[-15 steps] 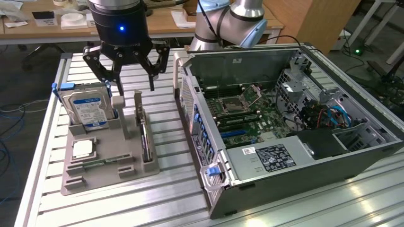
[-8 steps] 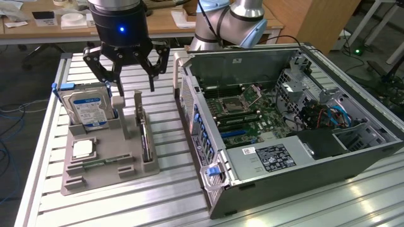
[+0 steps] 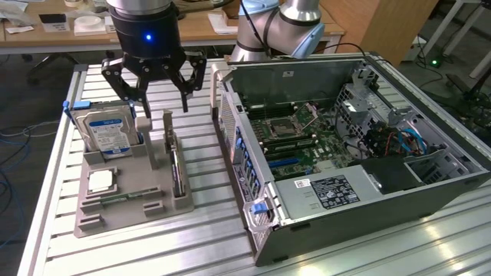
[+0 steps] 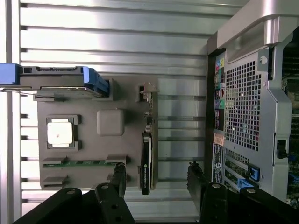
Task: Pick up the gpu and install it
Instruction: 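Pick up the gpu and move the gpu toward the slot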
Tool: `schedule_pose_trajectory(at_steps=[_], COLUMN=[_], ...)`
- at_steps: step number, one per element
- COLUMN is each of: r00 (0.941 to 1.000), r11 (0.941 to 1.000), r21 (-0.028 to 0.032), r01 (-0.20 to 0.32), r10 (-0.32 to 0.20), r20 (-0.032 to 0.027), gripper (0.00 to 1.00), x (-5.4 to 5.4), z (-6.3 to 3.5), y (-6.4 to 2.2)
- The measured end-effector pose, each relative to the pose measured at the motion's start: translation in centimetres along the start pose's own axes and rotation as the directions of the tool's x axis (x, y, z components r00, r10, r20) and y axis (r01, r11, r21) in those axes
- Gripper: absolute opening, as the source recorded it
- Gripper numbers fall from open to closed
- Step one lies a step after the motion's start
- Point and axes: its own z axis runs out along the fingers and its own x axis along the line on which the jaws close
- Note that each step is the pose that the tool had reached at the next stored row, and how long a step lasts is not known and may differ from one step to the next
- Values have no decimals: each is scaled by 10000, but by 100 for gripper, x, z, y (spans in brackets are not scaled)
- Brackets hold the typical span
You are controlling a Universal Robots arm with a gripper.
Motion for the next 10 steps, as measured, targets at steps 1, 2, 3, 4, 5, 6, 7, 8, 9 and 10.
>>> schedule_pose_trajectory(at_steps=[1, 2, 3, 4, 5, 6, 7, 8, 9, 10], r00=[10000, 10000, 10000, 10000, 10000, 10000, 10000, 10000, 10000, 10000], r11=[10000, 10000, 10000, 10000, 10000, 10000, 10000, 10000, 10000, 10000], r21=[-1, 0, 0, 0, -1, -1, -1, 0, 0, 0], r01=[1, 1, 2, 3, 4, 5, 5, 6, 7, 7], r10=[-1, -1, -2, -3, -4, -5, -5, -6, -7, -7], r20=[3, 5, 7, 10, 13, 17, 19, 20, 21, 23], gripper=[65, 65, 65, 65, 65, 65, 65, 65, 65, 65], x=[0, 0, 0, 1, 0, 0, 1, 1, 1, 1], z=[2, 4, 6, 8, 10, 12, 13, 15, 17, 19], y=[-1, -2, -3, -5, -6, -7, -8, -10, -11, -12])
